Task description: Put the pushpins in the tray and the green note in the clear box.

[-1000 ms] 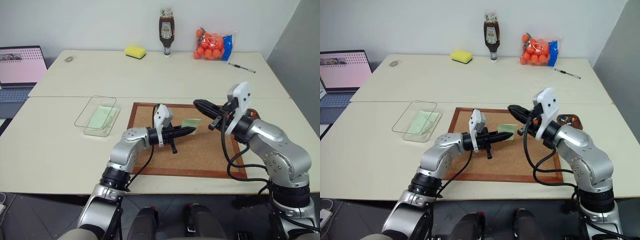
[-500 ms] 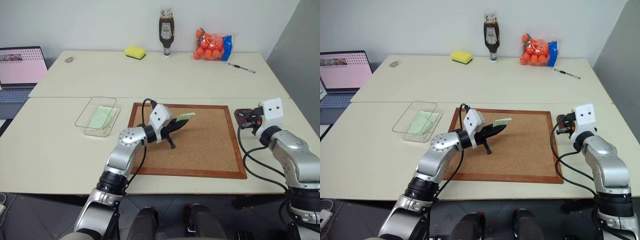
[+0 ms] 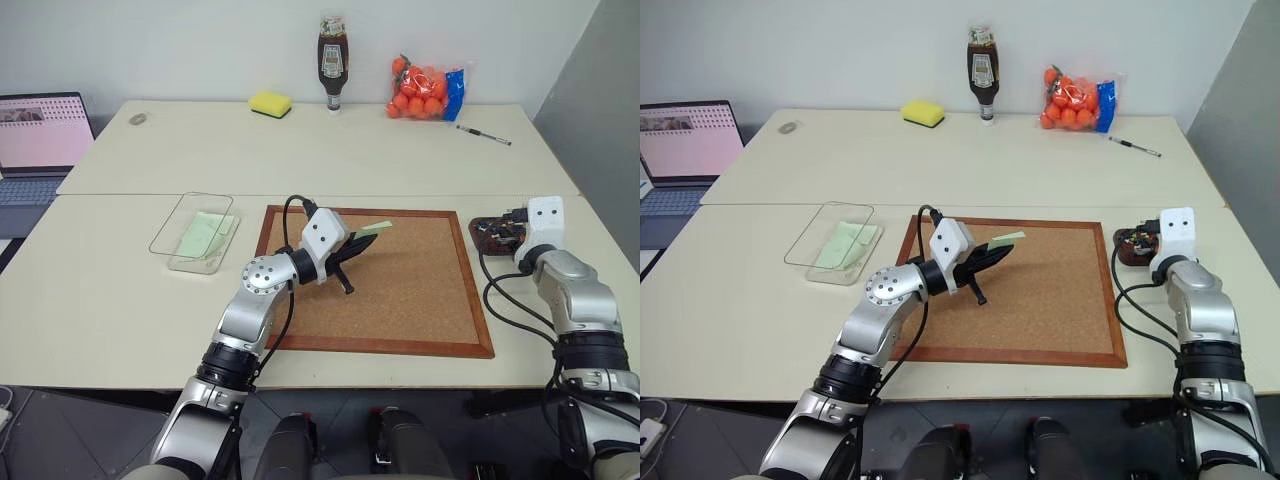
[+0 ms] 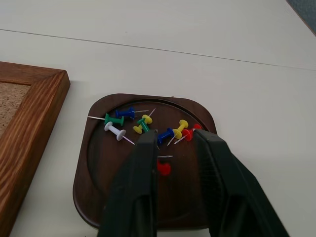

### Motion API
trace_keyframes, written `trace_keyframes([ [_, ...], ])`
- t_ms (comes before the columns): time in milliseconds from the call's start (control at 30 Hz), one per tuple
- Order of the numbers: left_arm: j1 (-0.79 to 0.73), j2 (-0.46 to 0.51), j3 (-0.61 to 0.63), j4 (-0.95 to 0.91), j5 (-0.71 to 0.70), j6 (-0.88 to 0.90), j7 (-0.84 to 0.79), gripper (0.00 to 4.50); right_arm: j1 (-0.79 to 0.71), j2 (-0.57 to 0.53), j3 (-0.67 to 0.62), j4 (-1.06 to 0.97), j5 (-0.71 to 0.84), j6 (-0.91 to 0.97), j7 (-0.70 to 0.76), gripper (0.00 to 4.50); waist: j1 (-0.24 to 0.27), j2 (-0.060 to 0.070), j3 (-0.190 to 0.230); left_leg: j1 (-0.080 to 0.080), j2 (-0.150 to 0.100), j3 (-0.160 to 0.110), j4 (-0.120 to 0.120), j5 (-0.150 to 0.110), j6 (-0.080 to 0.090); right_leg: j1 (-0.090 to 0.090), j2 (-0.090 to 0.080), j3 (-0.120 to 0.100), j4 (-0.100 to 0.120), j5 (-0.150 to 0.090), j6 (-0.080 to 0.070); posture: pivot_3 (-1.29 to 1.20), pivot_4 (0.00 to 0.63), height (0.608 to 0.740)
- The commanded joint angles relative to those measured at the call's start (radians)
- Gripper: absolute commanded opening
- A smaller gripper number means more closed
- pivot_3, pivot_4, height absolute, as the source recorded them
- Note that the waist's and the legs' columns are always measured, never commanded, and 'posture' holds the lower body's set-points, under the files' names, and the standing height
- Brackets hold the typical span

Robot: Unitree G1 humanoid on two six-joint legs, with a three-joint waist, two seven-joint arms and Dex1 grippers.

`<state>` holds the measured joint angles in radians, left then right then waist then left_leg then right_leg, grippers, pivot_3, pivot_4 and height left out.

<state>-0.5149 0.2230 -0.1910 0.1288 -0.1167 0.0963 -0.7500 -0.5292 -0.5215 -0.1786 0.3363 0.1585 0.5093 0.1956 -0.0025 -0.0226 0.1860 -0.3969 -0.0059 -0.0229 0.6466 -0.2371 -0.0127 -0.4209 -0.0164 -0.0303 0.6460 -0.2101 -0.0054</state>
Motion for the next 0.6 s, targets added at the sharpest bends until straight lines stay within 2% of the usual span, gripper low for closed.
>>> trace_keyframes([
  [33, -0.019, 0.0, 0.006, -0.007, 0.003, -0.023, 0.013, 0.0, -0.025, -0.001, -0.035, -0.039, 0.01, -0.014, 0.0, 2.22, 0.0, 0.0, 0.0, 0.0, 0.0, 0.0, 0.0, 0.0, 0.0, 0.0, 0.0, 0.0, 0.0, 0.0, 0.0, 0.0, 0.15, 0.74],
  [167, -0.026, -0.003, 0.012, -0.002, 0.005, -0.012, 0.029, 0.0, -0.013, 0.002, -0.039, -0.084, 0.014, -0.001, 0.001, 3.01, 0.0, 0.0, 0.0, 0.0, 0.0, 0.0, 0.0, 0.0, 0.0, 0.0, 0.0, 0.0, 0.0, 0.0, 0.0, 0.0, 0.15, 0.74],
  [333, -0.047, -0.001, 0.025, -0.005, 0.028, 0.003, 0.089, 0.0, 0.041, -0.007, -0.037, -0.238, 0.032, 0.04, 0.023, 3.01, 0.001, 0.0, 0.0, 0.0, 0.0, 0.0, 0.0, 0.0, 0.0, 0.0, 0.0, 0.0, 0.0, 0.0, 0.0, 0.0, 0.15, 0.74],
  [467, -0.076, 0.025, 0.111, -0.068, 0.078, 0.086, 0.258, 0.0, 0.148, -0.075, 0.052, -0.589, 0.127, 0.039, 0.247, 3.01, 0.001, 0.0, 0.0, -0.002, 0.0, -0.002, 0.0, 0.0, 0.0, -0.001, 0.0, -0.002, 0.0, 0.0, 0.0, 0.0, 0.15, 0.74],
  [600, -0.033, 0.066, 0.194, -0.177, 0.113, 0.201, 0.377, 0.0, 0.11, -0.085, 0.121, -0.732, 0.236, 0.077, 0.39, 3.01, -0.015, 0.001, 0.0, 0.0, 0.002, -0.003, 0.0, 0.0, 0.0, -0.001, -0.002, -0.002, 0.0, 0.0, 0.0, 0.0, 0.15, 0.74],
])
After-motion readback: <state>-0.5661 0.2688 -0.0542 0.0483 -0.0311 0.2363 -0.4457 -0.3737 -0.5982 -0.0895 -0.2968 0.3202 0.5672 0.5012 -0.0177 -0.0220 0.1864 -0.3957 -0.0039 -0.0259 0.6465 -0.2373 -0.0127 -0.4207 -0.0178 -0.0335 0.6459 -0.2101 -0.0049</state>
